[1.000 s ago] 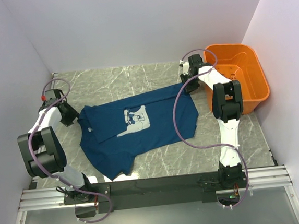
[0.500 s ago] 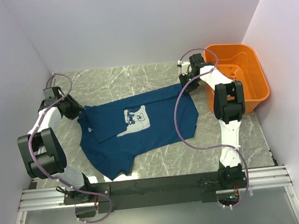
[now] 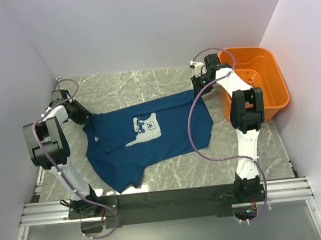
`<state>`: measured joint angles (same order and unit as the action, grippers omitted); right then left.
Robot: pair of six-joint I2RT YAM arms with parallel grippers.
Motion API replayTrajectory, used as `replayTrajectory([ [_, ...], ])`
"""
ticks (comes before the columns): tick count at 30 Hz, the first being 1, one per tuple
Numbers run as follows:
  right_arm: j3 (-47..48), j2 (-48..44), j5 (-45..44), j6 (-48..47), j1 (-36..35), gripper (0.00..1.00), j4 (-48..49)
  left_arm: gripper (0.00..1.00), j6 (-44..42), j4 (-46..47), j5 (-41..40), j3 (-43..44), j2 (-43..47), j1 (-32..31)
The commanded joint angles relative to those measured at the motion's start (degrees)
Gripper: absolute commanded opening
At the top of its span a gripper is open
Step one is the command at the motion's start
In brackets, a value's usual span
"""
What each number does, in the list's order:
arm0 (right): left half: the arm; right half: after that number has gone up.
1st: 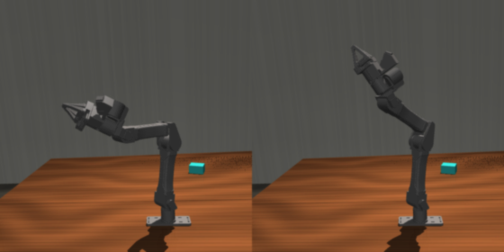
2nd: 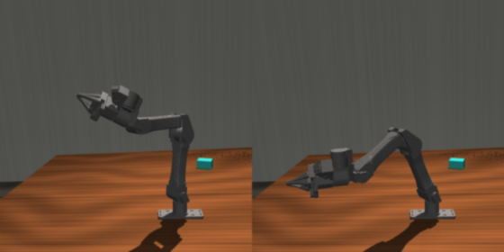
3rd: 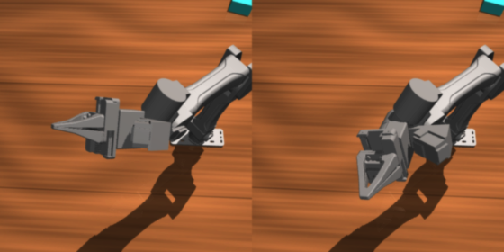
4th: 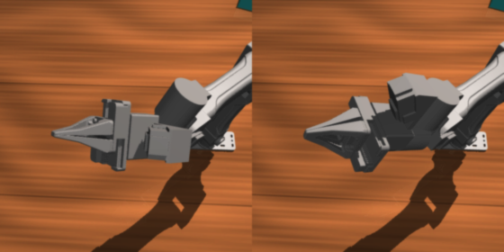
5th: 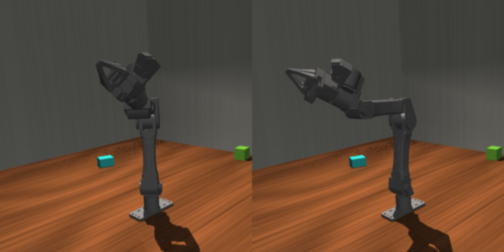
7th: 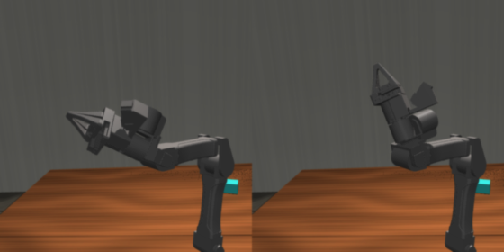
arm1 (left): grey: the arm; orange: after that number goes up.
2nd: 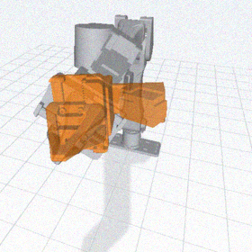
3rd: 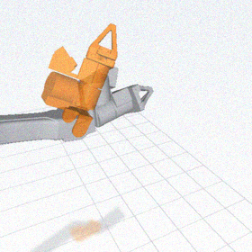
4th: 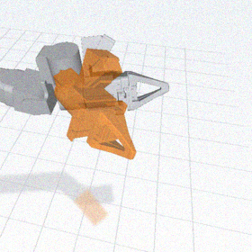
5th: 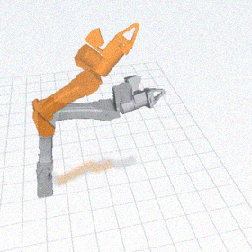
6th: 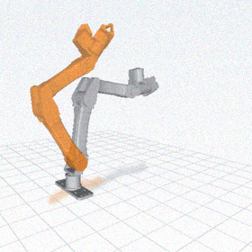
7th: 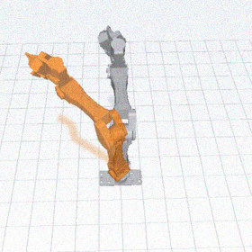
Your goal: Fold and stack the t-shirts
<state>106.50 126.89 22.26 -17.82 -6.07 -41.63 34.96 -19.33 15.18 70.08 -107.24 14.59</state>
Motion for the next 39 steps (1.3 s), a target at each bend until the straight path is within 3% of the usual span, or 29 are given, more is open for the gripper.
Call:
replayTrajectory([
  [1,1.0,0.5,0.0,0.2,0.4,0.34,0.1,0.39,1.2,1.4,0.7,4.1,-1.2,0.2],
  [14,2.7,3.2,-1.2,1.9,0.4,0.34,-0.3,0.33,2.3,2.0,2.0,6.0,-5.9,-0.2],
  [21,3.5,4.2,-2.7,2.8,0.4,0.33,-0.5,0.01,3.3,3.3,2.6,4.6,-3.9,-0.2],
  [32,4.4,5.9,-10.0,6.0,0.3,0.31,0.4,0.01,4.4,0.9,-3.4,-1.6,4.4,-0.2],
  [39,5.6,7.0,-11.9,7.0,0.4,0.29,-0.2,0.01,4.9,-0.4,-5.6,-4.6,4.8,-0.2],
])
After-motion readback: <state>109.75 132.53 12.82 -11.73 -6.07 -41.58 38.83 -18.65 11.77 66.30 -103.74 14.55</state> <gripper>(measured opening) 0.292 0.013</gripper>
